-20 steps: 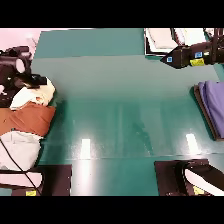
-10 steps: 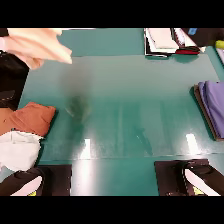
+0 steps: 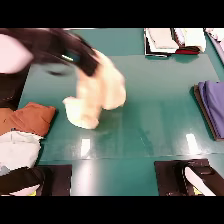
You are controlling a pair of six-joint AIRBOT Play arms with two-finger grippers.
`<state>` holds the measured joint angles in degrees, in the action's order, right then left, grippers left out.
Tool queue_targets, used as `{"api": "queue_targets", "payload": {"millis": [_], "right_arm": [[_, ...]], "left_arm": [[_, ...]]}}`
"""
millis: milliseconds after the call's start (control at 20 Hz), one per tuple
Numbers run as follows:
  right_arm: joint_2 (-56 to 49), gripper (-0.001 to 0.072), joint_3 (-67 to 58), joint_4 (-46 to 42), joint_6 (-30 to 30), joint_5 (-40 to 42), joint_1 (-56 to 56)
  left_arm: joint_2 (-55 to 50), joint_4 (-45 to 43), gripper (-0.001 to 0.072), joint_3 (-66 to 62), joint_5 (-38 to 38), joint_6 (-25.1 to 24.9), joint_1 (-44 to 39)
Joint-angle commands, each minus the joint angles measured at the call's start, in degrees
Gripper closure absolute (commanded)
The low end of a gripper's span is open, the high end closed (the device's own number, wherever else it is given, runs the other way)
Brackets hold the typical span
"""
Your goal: Fold the shirts.
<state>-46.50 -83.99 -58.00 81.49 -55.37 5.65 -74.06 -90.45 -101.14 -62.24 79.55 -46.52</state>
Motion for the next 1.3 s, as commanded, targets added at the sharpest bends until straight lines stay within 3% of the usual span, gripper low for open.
{"api": "queue_targets", "payload": {"millis": [0,100,250,400,550,700,850,1000,1200,1250], "right_arm": [[0.3,0.0698,0.0,0.0,0.1,-1.4,1.0],[0.3,0.0698,0.0,0.0,0.1,-1.4,1.0],[0.3,0.0697,0.0,0.0,0.1,-1.4,1.0],[0.3,0.0698,0.0,0.0,0.1,-1.7,1.0],[0.3,0.0698,0.0,0.0,0.1,-1.8,1.0],[0.0,0.0698,0.0,0.0,0.1,-1.8,1.0],[-1.2,0.0698,0.1,0.0,0.1,-3.7,1.0],[-2.9,0.0698,0.2,0.0,0.1,-5.1,-0.2],[-5.1,0.0698,0.2,0.0,0.1,-7.5,-1.7],[-5.7,0.0698,0.2,-0.2,0.1,-9.0,-1.7]], "left_arm": [[-7.7,6.8,0.0097,-0.1,2.9,-2.0,-7.3],[-7.2,2.8,0.0096,-0.2,-0.3,1.1,-4.8],[-4.5,-2.4,0.0097,0.1,-8.5,10.2,8.0],[-1.6,4.3,0.0097,7.4,-10.8,13.5,22.6],[4.5,12.4,0.0093,25.8,-6.5,13.4,30.7],[8.1,15.8,0.0093,43.7,-0.4,13.4,31.4],[8.0,27.1,0.0093,54.6,7.8,11.3,31.4],[7.2,36.8,0.0094,59.0,13.0,5.8,31.2],[3.8,36.8,0.0097,59.6,14.1,5.4,27.0],[3.9,36.4,0.0272,59.6,15.4,5.4,26.1]]}}
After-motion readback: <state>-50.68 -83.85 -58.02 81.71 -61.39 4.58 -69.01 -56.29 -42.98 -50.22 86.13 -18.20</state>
